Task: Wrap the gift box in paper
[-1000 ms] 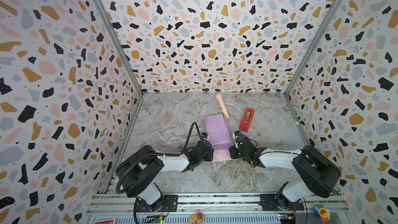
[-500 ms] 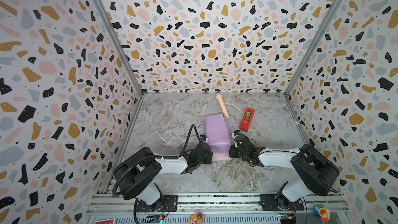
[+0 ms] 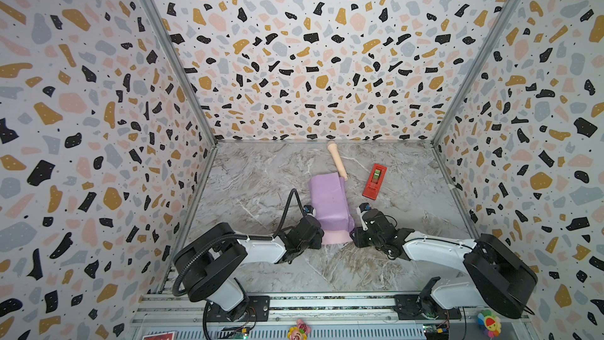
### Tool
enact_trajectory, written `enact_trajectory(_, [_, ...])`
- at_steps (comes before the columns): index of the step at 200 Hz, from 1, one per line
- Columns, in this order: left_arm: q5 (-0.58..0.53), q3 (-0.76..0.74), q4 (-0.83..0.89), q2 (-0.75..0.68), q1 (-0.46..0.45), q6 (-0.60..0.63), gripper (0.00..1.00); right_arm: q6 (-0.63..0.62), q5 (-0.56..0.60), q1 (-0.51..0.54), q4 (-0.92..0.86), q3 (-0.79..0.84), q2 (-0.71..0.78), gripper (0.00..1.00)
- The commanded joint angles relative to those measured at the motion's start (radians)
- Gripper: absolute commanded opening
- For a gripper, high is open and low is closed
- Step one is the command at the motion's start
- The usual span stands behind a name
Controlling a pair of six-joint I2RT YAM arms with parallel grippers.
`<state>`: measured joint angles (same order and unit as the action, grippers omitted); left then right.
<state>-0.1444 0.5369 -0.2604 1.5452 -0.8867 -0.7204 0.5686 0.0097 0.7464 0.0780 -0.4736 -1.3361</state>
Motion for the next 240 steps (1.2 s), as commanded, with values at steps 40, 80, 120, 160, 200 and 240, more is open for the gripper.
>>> enact_trajectory(40, [-0.019, 0.022, 0.003, 0.009, -0.003, 0.009, 0.00, -0.059, -0.061, 0.003, 0.005, -0.025, 0.066, 0.54])
enact_trajectory(80, [-0.018, 0.029, 0.034, 0.009, -0.003, 0.013, 0.00, -0.091, -0.032, 0.001, 0.047, -0.121, -0.087, 0.51])
enact_trajectory(120, [-0.016, 0.035, 0.037, 0.009, -0.004, 0.016, 0.00, -0.089, -0.010, -0.012, 0.097, -0.147, -0.156, 0.32])
enact_trajectory(160, [-0.023, 0.057, 0.052, -0.003, -0.003, 0.016, 0.11, -0.056, -0.003, -0.012, 0.108, -0.140, -0.186, 0.17])
enact_trajectory(200, [-0.016, 0.065, 0.053, 0.009, -0.004, 0.011, 0.14, -0.044, 0.012, -0.012, 0.109, -0.135, -0.190, 0.11])
enact_trajectory(240, [-0.011, 0.053, 0.035, 0.027, -0.004, 0.004, 0.00, -0.039, 0.004, -0.012, 0.093, -0.142, -0.191, 0.18])
